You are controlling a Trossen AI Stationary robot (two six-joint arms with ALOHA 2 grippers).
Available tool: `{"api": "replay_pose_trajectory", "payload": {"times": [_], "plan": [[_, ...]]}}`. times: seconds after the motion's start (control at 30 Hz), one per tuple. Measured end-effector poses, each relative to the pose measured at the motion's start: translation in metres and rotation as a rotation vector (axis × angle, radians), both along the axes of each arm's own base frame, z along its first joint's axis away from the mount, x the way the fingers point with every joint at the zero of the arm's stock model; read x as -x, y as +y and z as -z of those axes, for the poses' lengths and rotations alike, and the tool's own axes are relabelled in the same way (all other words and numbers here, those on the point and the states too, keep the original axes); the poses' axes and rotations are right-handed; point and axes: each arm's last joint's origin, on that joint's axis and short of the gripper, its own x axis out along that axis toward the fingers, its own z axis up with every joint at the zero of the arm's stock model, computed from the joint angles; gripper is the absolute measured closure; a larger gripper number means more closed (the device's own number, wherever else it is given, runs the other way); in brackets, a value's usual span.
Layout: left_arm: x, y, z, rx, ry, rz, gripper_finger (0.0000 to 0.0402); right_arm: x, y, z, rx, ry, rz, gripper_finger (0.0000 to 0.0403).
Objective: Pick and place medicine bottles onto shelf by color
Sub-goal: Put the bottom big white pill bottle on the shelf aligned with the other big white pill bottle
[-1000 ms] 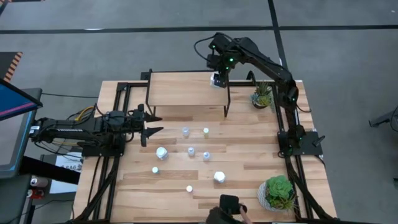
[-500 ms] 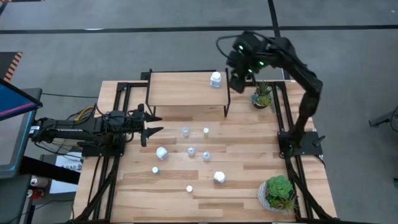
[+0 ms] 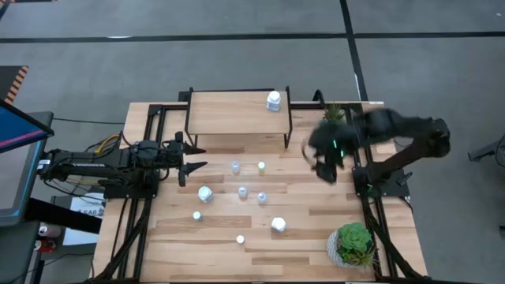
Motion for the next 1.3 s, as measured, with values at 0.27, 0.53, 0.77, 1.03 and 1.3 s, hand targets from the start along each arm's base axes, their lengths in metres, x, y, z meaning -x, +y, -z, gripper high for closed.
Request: {"api": "replay_pose_trajectory", "payload": {"times": [0.27,0.53,0.77,1.03,1.3], "plan": [[0.0,0.0,0.0,-0.031,0.005,0.003,0.0205,0.004,0.078,0.059,-0.14,-0.038,-0.066,0.0154],[0.0,0.0,0.0,-0.034,0.005,0.001,0.0205,-0.012,0.132,0.124,-0.147,0.0,-0.185,0.0154],[0.0,0.0,0.0,-0.034,0.002,-0.001,0.0205,-0.039,0.157,0.177,-0.1,0.129,-0.245,0.0154],[0.0,0.0,0.0,-0.084,0.015,0.009,0.0205,-0.061,0.143,0.205,-0.191,0.277,-0.101,0.0153],[0.0,-0.001,0.0,-0.093,0.011,0.049,0.0205,-0.073,0.112,0.19,-0.278,0.238,0.06,0.0153]]}}
